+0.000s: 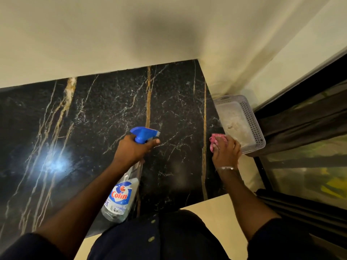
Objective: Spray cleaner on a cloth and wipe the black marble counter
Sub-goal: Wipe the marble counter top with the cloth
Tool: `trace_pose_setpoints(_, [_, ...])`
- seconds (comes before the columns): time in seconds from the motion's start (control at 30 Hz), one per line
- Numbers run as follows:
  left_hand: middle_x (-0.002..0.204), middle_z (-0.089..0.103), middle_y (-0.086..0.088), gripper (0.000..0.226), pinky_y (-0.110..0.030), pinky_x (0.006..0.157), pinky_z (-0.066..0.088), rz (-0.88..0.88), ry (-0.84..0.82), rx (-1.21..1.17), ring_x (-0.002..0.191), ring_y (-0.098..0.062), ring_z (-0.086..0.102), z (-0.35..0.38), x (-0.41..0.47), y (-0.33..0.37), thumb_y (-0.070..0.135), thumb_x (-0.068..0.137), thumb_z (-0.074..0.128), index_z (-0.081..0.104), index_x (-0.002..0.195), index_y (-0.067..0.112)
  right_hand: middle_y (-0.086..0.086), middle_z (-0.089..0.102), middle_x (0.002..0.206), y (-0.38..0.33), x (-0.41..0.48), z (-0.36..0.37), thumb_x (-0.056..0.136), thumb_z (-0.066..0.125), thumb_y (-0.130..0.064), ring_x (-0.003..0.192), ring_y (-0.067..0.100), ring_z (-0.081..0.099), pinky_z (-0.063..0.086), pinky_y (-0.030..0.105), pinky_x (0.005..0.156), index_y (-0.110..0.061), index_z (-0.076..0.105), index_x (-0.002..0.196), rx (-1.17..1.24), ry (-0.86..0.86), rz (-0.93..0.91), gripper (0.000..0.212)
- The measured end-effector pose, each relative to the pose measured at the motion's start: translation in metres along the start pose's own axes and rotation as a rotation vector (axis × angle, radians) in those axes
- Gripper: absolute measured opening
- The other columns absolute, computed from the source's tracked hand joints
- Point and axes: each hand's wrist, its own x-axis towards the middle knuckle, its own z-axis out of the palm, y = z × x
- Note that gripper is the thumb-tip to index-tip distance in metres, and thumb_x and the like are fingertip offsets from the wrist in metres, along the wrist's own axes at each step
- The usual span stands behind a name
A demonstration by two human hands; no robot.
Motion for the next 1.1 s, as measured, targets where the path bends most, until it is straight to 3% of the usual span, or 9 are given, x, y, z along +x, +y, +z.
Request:
trace_pose_setpoints(0.27, [0.088, 0.073, -0.002, 0.038, -0.041, 0.081, 0.059, -0.032, 0.105, -0.024, 0.081, -0.018, 0.071, -0.009, 0.0, -0.003, 0.049, 0.079, 0.074, 0.063, 0.101, 0.019, 0.01, 0.045, 0.136, -0.05, 0.09, 0.001, 0.086, 0.064, -0.024, 0.121, 0.037, 0.039, 0.038, 0.05, 0.093, -0.03, 0.055, 0.13, 0.041, -0.059, -0.075, 0.045])
trace_pose_setpoints(0.47, [0.087, 0.073, -0.005, 0.036, -0.044, 0.081, 0.06, -0.017, 0.098, 0.006, 0.08, -0.02, 0.071, -0.011, 0.005, 0.0, 0.047, 0.082, 0.072, 0.063, 0.1, 0.018, 0.007, 0.043, 0.14, -0.062, 0.068, 0.006, 0.085, 0.061, -0.022, 0.126, 0.034, 0.036, 0.039, 0.049, 0.098, -0.029, 0.057, 0.129, 0.036, -0.193, -0.459, 0.044])
trace_pose_setpoints(0.57, [0.087, 0.073, -0.005, 0.039, -0.044, 0.08, 0.06, -0.009, 0.104, 0.002, 0.078, -0.022, 0.071, -0.007, 0.012, 0.003, 0.049, 0.081, 0.072, 0.063, 0.102, 0.017, 0.003, 0.044, 0.141, -0.035, 0.035, 0.001, 0.085, 0.055, -0.025, 0.125, 0.031, 0.036, 0.037, 0.045, 0.096, -0.035, 0.057, 0.128, 0.046, -0.218, -0.529, 0.045])
trace_pose_setpoints(0.73, [0.089, 0.072, -0.007, 0.038, -0.031, 0.071, 0.057, 0.015, 0.056, -0.02, 0.08, -0.021, 0.07, 0.007, 0.017, 0.015, 0.046, 0.082, 0.071, 0.062, 0.103, 0.015, 0.007, 0.045, 0.135, 0.029, -0.018, -0.011, 0.084, 0.042, -0.034, 0.12, 0.033, 0.041, 0.047, 0.053, 0.09, -0.025, 0.049, 0.125, 0.052, -0.111, -0.408, 0.043])
trace_pose_setpoints(0.87, [0.09, 0.073, -0.005, 0.042, -0.035, 0.071, 0.061, 0.016, 0.014, -0.055, 0.08, -0.018, 0.072, 0.015, 0.019, 0.025, 0.047, 0.08, 0.073, 0.063, 0.106, 0.015, 0.009, 0.045, 0.134, 0.058, -0.053, -0.016, 0.086, 0.041, -0.038, 0.119, 0.033, 0.04, 0.046, 0.053, 0.086, -0.025, 0.047, 0.129, -0.01, -0.076, -0.263, 0.046])
trace_pose_setpoints(1.1, [0.084, 0.073, 0.0, 0.044, -0.029, 0.065, 0.058, 0.038, -0.032, -0.032, 0.075, -0.015, 0.072, 0.023, 0.029, 0.036, 0.052, 0.077, 0.073, 0.065, 0.102, 0.017, 0.014, 0.05, 0.139, 0.066, -0.07, -0.018, 0.092, 0.037, -0.043, 0.127, 0.037, 0.046, 0.04, 0.054, 0.097, -0.024, 0.046, 0.134, -0.055, -0.129, -0.215, 0.046])
